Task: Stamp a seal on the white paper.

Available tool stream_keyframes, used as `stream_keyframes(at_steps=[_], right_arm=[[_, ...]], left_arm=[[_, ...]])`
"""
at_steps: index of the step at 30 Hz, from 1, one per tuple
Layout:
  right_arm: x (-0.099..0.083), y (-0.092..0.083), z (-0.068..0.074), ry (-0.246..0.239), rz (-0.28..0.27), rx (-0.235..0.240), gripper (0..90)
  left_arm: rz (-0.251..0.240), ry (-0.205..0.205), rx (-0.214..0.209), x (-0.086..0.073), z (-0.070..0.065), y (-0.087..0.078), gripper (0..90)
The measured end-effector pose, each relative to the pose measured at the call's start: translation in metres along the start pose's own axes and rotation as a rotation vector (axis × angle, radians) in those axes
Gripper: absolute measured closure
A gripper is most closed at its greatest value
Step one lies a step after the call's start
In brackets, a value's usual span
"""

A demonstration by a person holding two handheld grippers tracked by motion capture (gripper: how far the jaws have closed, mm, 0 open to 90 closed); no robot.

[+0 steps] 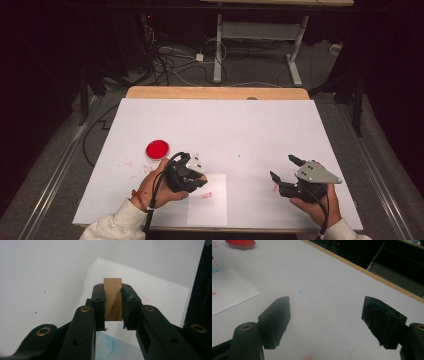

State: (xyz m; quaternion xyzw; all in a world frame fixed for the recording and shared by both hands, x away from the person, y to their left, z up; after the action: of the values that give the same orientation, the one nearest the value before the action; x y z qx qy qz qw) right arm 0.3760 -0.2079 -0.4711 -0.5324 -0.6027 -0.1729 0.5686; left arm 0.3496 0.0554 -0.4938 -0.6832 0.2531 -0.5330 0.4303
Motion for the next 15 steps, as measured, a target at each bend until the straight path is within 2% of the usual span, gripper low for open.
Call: stream_keyframes(at_steps=[15], right_arm=[[0.0045, 0.0047, 0.0025, -0.011, -0.007, 0.012, 23.5]], left_arm=[[-0.01, -0.033, 0.01, -0.008, 0.0062, -0.0055, 73.6]])
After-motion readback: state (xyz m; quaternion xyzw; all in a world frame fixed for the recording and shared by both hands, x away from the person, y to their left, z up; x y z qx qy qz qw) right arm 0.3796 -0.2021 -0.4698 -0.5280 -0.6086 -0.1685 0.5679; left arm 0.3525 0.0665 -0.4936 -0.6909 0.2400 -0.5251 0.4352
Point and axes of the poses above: each handheld gripper's, and its own axes: y roughly forward along the jaws, x roughly out of its top, z roughly to its left, the point moved 10 cm from there along y, roughly forward along the jaws, and after that the axes turned 6 degrees about -x, right-handed, at the moved point
